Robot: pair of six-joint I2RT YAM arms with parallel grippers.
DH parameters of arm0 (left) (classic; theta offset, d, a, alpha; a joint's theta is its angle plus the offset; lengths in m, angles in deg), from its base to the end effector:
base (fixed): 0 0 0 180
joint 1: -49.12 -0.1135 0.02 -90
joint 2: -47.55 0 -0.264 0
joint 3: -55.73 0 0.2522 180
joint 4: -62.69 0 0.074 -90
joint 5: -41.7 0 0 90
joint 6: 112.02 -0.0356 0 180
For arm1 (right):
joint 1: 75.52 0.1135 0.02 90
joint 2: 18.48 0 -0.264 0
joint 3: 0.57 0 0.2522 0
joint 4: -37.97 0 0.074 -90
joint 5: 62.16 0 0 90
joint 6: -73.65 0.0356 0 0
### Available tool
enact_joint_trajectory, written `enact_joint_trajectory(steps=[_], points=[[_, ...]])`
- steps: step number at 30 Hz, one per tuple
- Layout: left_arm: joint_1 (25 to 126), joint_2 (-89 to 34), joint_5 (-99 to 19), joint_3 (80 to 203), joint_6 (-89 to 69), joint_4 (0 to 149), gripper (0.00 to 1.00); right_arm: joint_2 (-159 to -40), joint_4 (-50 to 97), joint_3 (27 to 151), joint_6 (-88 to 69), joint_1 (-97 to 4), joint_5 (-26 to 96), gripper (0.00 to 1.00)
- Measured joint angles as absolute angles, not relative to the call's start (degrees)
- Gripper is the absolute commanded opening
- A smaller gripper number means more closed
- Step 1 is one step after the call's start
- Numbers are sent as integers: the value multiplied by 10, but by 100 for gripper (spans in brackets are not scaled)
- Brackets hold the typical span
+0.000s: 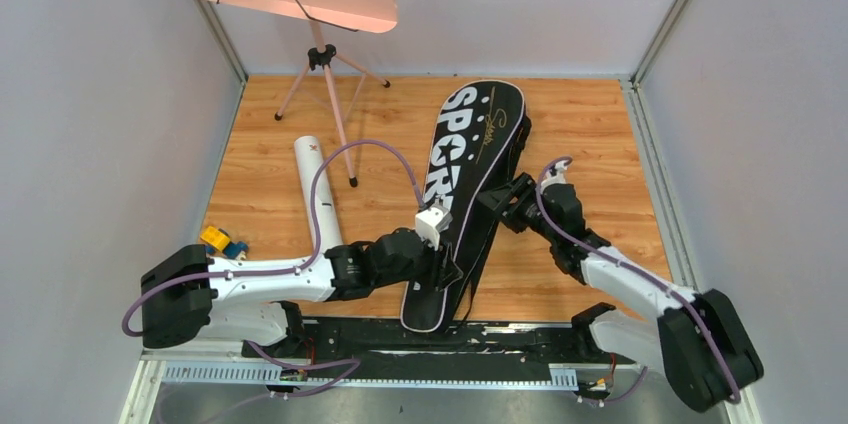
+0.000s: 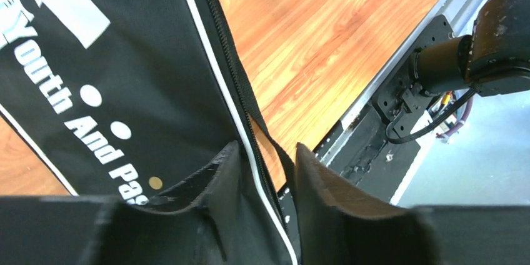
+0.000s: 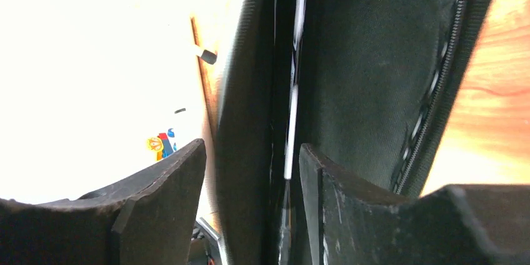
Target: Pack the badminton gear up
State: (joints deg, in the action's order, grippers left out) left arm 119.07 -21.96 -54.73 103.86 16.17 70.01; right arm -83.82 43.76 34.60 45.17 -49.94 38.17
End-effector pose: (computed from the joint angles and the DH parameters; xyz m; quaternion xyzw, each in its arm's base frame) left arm 0.0923 -0.2413 0.2163 0.2075 0.8340 -0.3838 0.3377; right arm 0.2022 0.1039 0.1817 0.2118 0.8113 0.4267 0.3390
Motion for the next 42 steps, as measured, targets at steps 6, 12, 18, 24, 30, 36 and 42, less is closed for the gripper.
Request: enact_joint_trajectory(steps=[6, 12, 18, 24, 30, 36, 42], points=[[1192, -220, -549, 1049, 160, 717, 59, -688, 324, 334, 433, -499, 357, 64], [1192, -232, -556, 1060, 154, 742, 64, -620, 289, 317, 424, -499, 329, 74], [1193, -236, -560, 1060, 143, 788, 67, -715, 288, 323, 407, -499, 310, 72], [1207, -255, -569, 1060, 124, 833, 69, -852, 318, 325, 390, -499, 342, 70], [1234, -283, -597, 1069, 107, 854, 69, -920, 353, 347, 388, -499, 358, 68], [1259, -295, -635, 1079, 95, 859, 72, -950, 399, 346, 394, -499, 359, 61], [1291, -296, -674, 1088, 76, 865, 80, -986, 440, 347, 401, -500, 364, 30]])
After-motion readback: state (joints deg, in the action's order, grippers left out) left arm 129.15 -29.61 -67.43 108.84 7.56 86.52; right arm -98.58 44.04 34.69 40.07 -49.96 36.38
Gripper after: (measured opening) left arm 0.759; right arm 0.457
